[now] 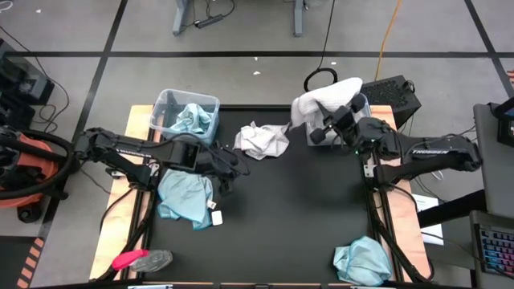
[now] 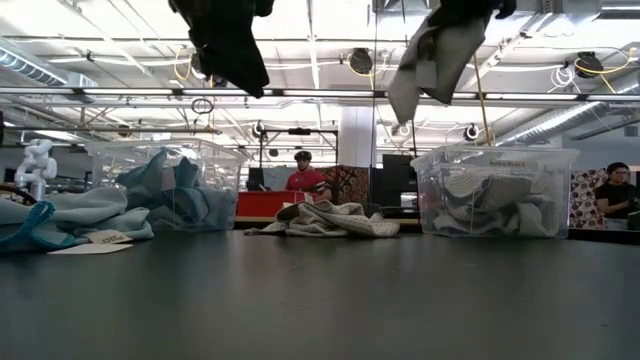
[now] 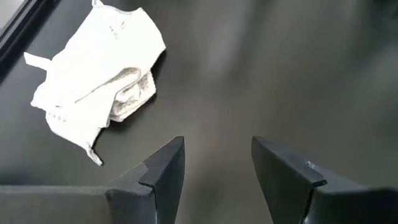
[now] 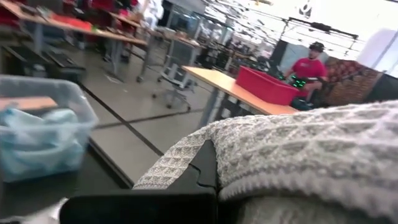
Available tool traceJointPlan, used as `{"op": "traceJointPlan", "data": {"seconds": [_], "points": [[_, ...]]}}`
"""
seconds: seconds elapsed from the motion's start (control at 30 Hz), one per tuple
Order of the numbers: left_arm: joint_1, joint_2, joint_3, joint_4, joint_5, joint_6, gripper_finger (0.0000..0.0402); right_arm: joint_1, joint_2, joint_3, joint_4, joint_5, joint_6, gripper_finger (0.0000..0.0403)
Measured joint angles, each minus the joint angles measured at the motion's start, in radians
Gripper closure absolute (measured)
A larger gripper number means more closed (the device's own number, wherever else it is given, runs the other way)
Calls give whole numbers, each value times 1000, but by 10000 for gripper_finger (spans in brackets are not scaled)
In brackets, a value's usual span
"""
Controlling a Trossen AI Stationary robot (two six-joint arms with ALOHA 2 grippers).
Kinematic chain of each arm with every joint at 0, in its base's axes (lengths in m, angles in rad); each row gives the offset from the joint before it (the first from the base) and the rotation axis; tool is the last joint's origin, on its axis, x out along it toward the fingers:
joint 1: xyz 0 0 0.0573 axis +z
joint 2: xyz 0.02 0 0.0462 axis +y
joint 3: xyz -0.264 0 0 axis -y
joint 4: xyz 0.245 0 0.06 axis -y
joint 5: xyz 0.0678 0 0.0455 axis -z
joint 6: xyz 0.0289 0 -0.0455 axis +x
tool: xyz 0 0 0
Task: Sort microfiber towel by color & place in baskets
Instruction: Put the gray microfiber towel into the right transparent bin
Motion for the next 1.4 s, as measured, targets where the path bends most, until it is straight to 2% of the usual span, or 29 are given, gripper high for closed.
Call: {"op": "traceJointPlan", "data": {"seconds": [0.5,0.83,1.03,1.4], "points": [[58,0,0,0,6,1,209,-210,0,0,-181,-9,-15,403],[65,0,0,7,7,8,209,-300,0,0,-303,-16,-12,403],[65,0,0,24,7,9,209,-346,0,0,-367,-65,26,403],[65,0,0,24,7,8,209,-462,0,0,-583,-225,246,403]]}}
